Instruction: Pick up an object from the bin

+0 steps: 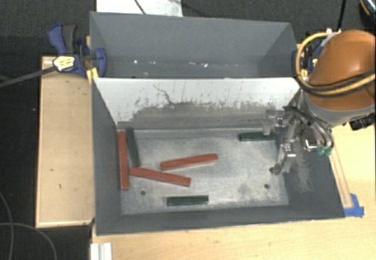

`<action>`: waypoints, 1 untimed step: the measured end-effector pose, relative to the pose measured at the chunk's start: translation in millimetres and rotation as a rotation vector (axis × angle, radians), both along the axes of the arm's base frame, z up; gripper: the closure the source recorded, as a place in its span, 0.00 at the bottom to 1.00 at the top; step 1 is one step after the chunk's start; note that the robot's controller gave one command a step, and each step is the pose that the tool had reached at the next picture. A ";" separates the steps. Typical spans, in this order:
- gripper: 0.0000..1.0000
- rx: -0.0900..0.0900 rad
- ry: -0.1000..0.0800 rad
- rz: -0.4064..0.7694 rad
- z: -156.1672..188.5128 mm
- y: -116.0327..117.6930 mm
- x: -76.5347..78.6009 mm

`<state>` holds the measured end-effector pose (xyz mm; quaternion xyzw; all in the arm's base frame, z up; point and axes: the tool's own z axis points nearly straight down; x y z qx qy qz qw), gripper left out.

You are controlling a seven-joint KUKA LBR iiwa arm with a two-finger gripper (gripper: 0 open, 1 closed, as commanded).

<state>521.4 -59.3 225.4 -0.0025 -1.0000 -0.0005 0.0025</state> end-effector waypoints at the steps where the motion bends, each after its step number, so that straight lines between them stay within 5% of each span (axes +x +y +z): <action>1: 0.00 0.000 -0.002 0.033 -157.8 -2.5 51.4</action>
Offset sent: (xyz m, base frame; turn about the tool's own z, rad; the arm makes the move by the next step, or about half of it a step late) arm 0.0519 -0.0031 -0.1549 -0.0397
